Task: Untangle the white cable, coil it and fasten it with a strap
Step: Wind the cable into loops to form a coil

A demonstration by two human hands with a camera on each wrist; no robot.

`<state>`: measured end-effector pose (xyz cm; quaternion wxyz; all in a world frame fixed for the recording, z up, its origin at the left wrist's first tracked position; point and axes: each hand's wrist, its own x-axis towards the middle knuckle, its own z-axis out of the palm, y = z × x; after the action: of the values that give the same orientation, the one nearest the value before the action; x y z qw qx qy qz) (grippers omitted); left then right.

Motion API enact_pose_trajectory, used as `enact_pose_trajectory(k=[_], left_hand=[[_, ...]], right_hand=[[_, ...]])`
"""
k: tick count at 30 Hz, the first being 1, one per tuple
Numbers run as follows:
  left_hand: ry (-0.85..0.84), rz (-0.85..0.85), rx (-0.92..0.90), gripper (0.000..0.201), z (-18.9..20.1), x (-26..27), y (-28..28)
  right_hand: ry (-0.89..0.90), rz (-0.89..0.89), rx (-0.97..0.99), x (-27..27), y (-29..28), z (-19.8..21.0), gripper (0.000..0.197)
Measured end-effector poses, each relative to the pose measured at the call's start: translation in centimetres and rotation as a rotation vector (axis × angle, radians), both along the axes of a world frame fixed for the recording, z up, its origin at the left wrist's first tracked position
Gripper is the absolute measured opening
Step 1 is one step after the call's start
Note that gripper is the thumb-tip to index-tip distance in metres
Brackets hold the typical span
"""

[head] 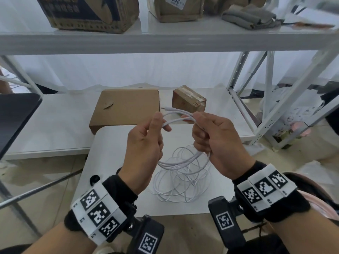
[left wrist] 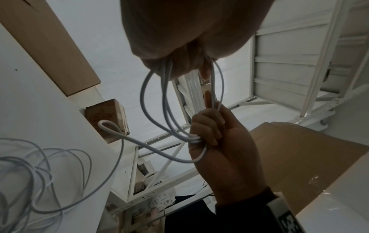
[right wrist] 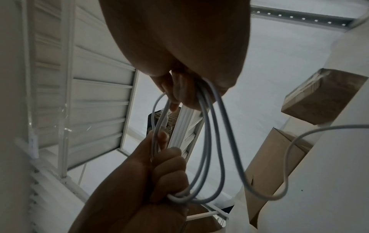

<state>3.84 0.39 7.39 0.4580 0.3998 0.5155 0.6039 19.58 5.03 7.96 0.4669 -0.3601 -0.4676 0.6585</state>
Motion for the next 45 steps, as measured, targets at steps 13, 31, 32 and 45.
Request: enact_pose_trajectory(k=[13, 31, 32, 45], left_hand=[[0.001, -0.107, -0.038, 0.018, -0.2, -0.8, 0.2], [0.323, -0.463, -0.129, 0.045, -0.2, -0.3, -0.9], [0.301, -0.456, -0.131, 0.045, 0.0, -0.2, -1.0], [-0.067, -0.171, 0.022, 0.029, -0.5, 0.1, -0.4]], right_hand=[[-0.222, 0.044, 0.142, 0.1, -0.4, 0.4, 0.025], [0.240, -0.171, -0.095, 0.9, 0.9, 0.9, 0.027], [0.238, -0.161, -0.089, 0.9, 0.9, 0.8, 0.026], [0.229, -0.062, -0.099, 0.6, 0.5, 0.8, 0.027]])
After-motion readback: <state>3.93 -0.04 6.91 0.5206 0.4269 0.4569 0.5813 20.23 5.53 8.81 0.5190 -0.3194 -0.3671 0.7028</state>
